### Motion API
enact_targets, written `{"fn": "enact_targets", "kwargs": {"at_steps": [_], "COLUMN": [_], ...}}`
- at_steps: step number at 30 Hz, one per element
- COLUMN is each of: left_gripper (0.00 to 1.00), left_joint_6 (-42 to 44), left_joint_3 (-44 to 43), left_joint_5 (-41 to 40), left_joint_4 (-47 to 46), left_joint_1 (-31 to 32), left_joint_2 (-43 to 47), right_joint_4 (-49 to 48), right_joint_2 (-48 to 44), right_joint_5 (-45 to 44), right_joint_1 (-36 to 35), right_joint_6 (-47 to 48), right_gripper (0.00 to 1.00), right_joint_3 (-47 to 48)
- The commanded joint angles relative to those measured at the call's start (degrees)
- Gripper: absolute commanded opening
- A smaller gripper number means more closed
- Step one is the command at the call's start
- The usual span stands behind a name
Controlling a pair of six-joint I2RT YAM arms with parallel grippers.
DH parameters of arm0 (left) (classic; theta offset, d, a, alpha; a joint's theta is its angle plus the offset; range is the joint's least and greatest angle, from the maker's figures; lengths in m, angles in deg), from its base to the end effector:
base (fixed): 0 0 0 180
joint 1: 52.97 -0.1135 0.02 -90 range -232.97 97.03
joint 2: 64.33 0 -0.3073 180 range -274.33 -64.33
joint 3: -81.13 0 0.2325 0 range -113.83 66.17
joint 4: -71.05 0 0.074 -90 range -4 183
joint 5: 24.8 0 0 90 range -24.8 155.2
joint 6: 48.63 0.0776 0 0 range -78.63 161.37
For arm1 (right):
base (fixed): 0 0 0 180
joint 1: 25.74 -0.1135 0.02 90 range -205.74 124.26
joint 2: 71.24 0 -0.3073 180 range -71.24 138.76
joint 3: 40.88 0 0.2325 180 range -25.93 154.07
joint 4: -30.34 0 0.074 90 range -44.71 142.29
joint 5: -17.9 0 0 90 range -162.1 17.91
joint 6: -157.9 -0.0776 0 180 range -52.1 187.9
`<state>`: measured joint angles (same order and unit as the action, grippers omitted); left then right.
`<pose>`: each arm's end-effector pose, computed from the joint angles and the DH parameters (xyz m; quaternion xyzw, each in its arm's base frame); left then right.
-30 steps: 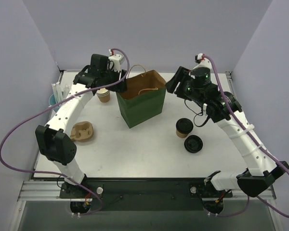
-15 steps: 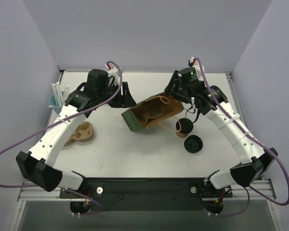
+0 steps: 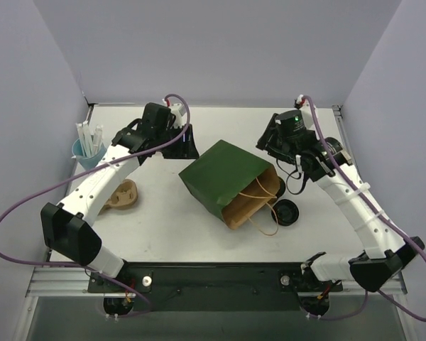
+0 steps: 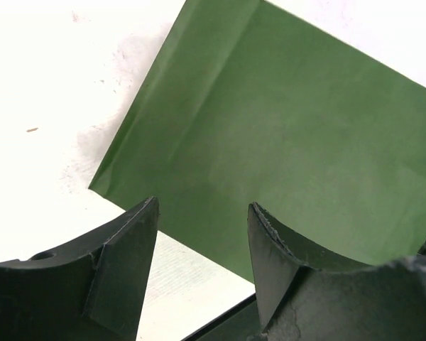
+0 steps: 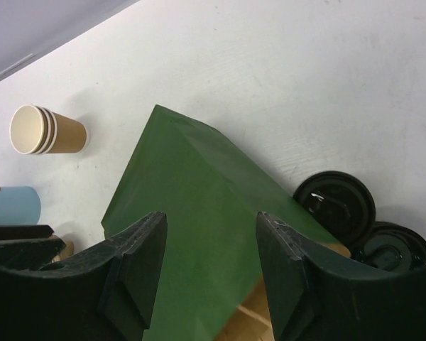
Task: Pack the takeout coffee
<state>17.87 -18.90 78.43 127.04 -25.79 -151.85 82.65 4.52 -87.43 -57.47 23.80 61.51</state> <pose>0.2963 -0.1721 0.3680 0.0748 0.9107 -0.2635 0.3092 0.2544 0.1332 0.4511 0.1610 0.8265 0.2351 0.4856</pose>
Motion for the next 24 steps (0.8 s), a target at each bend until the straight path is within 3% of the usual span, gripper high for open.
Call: {"fn": "enact_targets", "kwargs": {"at_steps": [1,7,11,15,20,24], "left_gripper": [0.63,0.63,0.63,0.63,0.63,0.63], "left_joint_6": [2.85,3.29,3.73,4.61,3.65,5.30], "left_joint_3": [-6.93,-8.52,-10.19,-12.48,-13.01,-11.96], "left_joint_5": [-3.03,-3.92,-4.79,-5.76,-6.12,-5.41], "left_joint_4": [1.32,2.38,3.87,5.71,6.51,6.69], "left_joint_1": [0.07,0.07,0.07,0.07,0.24,1.91], "left_joint_2": [0.51,0.08,-0.45,-0.72,-0.63,-0.28], "right_joint_4": [5.43,5.61,5.53,4.82,-6.14,-8.71], "right_joint_2": [-7.45,-15.45,-21.27,-23.47,-26.54,-26.73], "right_joint_5": [-2.60,2.50,-1.97,-1.47,1.97,2.32], "right_joint_1": [0.96,1.14,0.79,1.05,1.05,1.14], "right_joint_6": [-4.50,-16.44,-24.70,-26.56,-28.59,-26.66], "right_gripper": [0.53,0.58,0.54,0.50,0.51,0.51], "right_joint_3": [-3.84,-13.25,-21.76,-27.21,-38.47,-41.03]}}
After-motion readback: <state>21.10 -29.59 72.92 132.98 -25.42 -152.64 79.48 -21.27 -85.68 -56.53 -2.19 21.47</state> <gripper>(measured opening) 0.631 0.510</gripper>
